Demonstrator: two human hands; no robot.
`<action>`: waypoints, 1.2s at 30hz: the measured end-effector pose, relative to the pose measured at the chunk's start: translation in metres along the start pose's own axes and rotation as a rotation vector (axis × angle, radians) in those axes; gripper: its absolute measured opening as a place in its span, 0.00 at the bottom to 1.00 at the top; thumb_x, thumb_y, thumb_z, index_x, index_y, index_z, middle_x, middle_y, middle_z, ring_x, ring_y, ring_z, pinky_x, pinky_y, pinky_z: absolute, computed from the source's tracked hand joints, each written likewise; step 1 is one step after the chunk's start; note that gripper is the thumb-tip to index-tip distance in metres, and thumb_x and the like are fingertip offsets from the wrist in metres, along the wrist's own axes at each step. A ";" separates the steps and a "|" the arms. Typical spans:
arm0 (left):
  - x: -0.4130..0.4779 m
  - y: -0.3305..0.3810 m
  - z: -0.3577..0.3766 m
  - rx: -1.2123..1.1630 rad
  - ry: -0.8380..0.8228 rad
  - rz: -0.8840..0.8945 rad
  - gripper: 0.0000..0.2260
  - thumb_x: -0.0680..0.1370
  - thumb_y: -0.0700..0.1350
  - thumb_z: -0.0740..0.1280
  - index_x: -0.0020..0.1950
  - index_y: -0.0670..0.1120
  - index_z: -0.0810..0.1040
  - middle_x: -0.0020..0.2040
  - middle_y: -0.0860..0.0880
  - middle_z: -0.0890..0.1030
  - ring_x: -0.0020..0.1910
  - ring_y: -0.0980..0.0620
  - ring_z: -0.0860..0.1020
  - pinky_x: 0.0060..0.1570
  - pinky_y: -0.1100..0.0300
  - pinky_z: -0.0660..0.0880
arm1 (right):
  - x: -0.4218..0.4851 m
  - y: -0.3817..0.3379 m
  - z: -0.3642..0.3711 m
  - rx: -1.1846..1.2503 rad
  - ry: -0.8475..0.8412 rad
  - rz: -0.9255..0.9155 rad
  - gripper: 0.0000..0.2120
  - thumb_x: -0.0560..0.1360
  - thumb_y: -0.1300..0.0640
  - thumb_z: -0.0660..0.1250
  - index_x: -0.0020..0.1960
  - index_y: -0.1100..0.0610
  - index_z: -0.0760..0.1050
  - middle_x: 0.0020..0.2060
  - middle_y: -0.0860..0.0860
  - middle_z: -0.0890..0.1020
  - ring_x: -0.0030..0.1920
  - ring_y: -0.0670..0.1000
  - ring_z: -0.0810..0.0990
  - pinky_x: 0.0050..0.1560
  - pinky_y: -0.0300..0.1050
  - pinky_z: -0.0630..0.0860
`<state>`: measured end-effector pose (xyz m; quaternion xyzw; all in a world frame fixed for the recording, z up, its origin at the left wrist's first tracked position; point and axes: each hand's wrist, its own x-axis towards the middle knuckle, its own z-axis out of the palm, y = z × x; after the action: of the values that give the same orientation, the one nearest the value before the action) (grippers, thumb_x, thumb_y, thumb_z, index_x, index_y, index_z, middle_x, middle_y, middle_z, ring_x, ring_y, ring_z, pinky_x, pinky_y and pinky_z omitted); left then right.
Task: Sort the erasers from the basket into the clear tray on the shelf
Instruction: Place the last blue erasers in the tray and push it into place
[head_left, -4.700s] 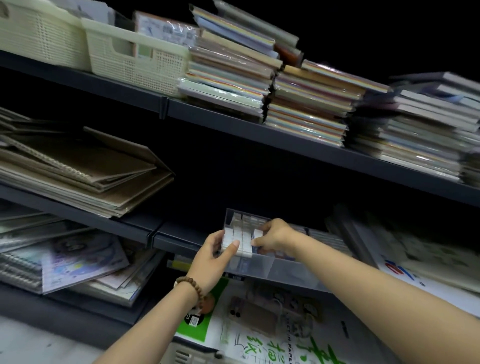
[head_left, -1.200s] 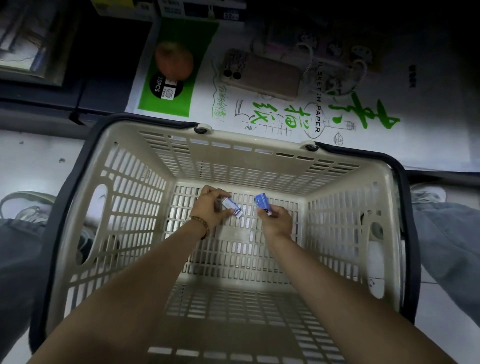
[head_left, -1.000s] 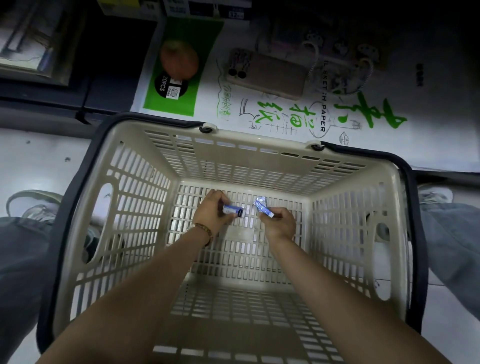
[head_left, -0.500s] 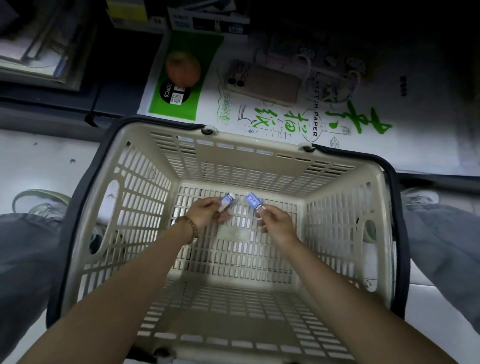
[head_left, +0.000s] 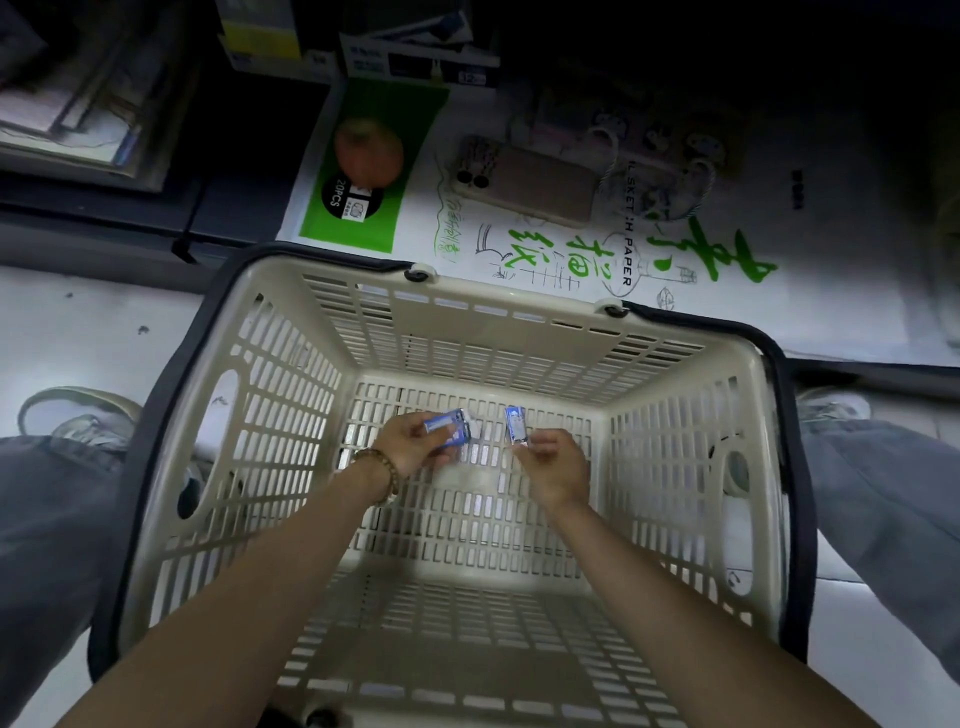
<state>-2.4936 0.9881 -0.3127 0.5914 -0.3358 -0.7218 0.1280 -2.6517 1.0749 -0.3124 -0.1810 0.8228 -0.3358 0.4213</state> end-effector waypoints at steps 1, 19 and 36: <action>0.001 0.000 -0.001 -0.037 0.027 -0.003 0.12 0.77 0.35 0.63 0.59 0.32 0.73 0.36 0.44 0.77 0.23 0.59 0.78 0.27 0.69 0.76 | 0.002 0.003 0.000 -0.024 0.038 -0.001 0.11 0.71 0.60 0.73 0.51 0.60 0.75 0.35 0.45 0.77 0.34 0.42 0.75 0.33 0.29 0.71; -0.029 0.035 0.005 -0.169 0.034 0.064 0.06 0.77 0.38 0.65 0.53 0.38 0.76 0.33 0.46 0.81 0.26 0.58 0.79 0.27 0.68 0.76 | -0.002 -0.040 -0.027 -0.096 -0.122 -0.211 0.19 0.68 0.71 0.70 0.37 0.50 0.68 0.33 0.50 0.75 0.29 0.43 0.73 0.35 0.38 0.69; -0.243 0.258 0.011 -0.184 -0.108 0.648 0.04 0.78 0.38 0.63 0.48 0.39 0.77 0.43 0.45 0.81 0.37 0.53 0.81 0.36 0.68 0.79 | -0.159 -0.285 -0.163 0.290 -0.407 -0.678 0.05 0.73 0.68 0.68 0.47 0.61 0.76 0.37 0.54 0.81 0.31 0.45 0.81 0.35 0.34 0.78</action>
<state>-2.4940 0.9419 0.0389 0.4008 -0.4462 -0.7013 0.3853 -2.6882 1.0306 0.0479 -0.4431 0.5607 -0.5253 0.4619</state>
